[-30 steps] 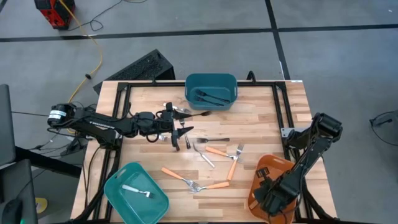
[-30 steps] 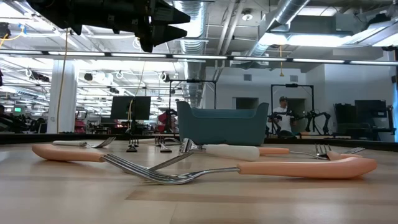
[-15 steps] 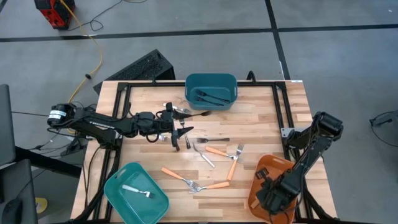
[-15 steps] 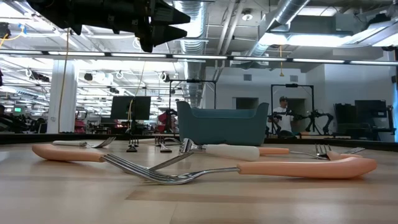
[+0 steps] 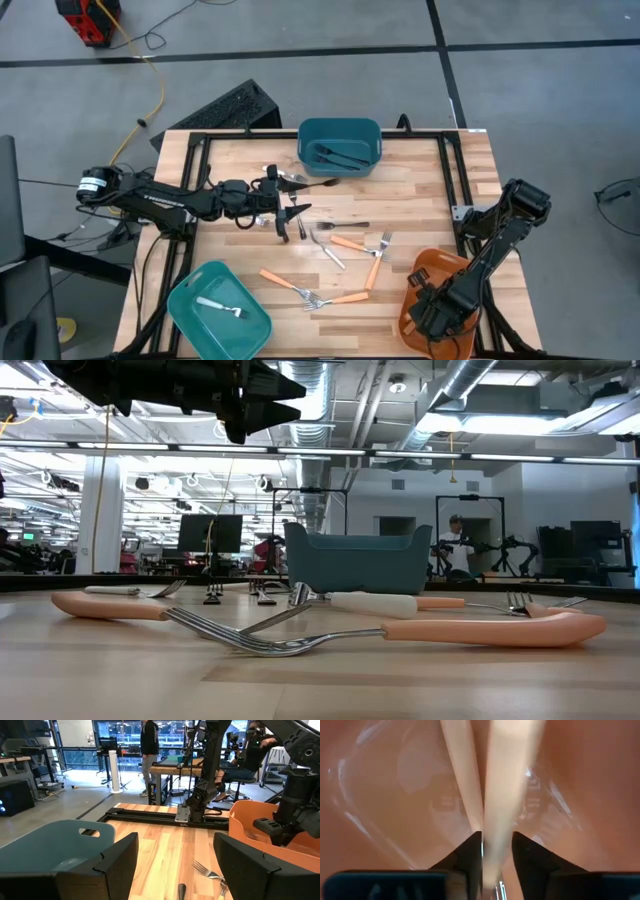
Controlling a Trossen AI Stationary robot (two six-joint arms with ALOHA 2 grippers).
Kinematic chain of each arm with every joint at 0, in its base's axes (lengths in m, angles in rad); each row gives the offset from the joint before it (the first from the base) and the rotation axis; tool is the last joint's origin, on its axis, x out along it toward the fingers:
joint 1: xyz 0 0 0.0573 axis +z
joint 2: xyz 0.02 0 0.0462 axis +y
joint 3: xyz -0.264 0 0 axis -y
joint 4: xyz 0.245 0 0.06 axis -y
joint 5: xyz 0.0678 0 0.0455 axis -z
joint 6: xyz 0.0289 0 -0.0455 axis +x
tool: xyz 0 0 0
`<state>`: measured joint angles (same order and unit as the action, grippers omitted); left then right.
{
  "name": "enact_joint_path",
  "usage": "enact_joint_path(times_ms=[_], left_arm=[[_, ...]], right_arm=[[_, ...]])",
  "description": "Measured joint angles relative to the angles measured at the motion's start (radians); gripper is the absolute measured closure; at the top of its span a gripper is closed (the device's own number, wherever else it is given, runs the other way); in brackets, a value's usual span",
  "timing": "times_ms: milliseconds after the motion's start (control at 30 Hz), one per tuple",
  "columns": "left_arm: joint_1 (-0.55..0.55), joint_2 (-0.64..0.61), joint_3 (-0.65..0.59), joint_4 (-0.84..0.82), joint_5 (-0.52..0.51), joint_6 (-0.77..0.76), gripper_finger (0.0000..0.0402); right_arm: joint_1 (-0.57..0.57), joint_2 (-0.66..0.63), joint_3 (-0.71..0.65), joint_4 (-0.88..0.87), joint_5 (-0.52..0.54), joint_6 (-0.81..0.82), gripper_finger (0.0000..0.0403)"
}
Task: Sort silverware by color (type)
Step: Put the orange fork into the orange bin, then put the black fork into the blue bin
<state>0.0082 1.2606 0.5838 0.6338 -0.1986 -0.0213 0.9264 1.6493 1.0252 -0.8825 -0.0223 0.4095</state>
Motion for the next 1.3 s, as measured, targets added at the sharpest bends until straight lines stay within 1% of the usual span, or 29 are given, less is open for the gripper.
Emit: enact_joint_path(times_ms=[67,133,367,467,567,667,767,900,967,1067,1133,1167,1233,1300], left_arm=[[0.0,0.0,0.0,0.0,0.0,0.0,0.0158],[0.0,0.0,0.0,0.0,0.0,0.0,0.0158],[0.0,0.0,0.0,0.0,0.001,-0.023,0.0158],[0.0,0.0,0.0,0.0,0.023,-0.029,0.0158],[0.0,0.0,0.0,0.0,0.037,-0.04,0.0158],[0.0,0.0,0.002,-0.014,0.038,-0.061,0.0158],[0.003,0.0,0.037,-0.131,0.053,-0.075,0.0158],[0.025,0.0,0.147,-0.449,0.047,-0.168,0.0158],[0.037,0.0,0.207,-0.606,-0.007,-0.212,0.0162],[0.049,0.0,0.276,-0.791,-0.108,-0.246,0.0168],[0.059,0.0,0.299,-0.861,-0.154,-0.243,0.017],[0.065,0.0,0.302,-0.873,-0.16,-0.241,0.017],[0.082,0.0,0.297,-0.867,-0.144,-0.235,0.0171],[0.104,0.009,0.279,-0.863,-0.088,-0.253,0.0171]], right_arm=[[0.0,0.0,0.0,0.0,0.0,0.0,0.0244],[0.0,0.0,0.0,0.001,0.0,0.0,0.0237],[-0.008,0.0,0.0,0.002,0.029,0.001,0.024],[-0.029,0.0,0.008,-0.006,0.027,0.001,0.024],[-0.057,0.0,0.046,-0.053,0.025,0.025,0.024],[-0.088,-0.001,0.105,-0.156,0.024,0.038,0.024],[-0.115,-0.001,0.169,-0.262,0.025,0.042,0.0239],[-0.148,-0.001,0.259,-0.382,0.024,0.114,0.0239],[-0.163,-0.001,0.302,-0.444,0.024,0.125,0.0239],[-0.185,-0.002,0.358,-0.512,0.039,0.125,0.0239],[-0.199,-0.002,0.386,-0.539,0.076,0.132,0.0239],[-0.204,-0.002,0.398,-0.548,0.09,0.139,0.0239],[-0.212,-0.002,0.423,-0.557,0.109,0.142,0.0239],[-0.217,-0.003,0.444,-0.557,0.126,0.143,0.0239]])
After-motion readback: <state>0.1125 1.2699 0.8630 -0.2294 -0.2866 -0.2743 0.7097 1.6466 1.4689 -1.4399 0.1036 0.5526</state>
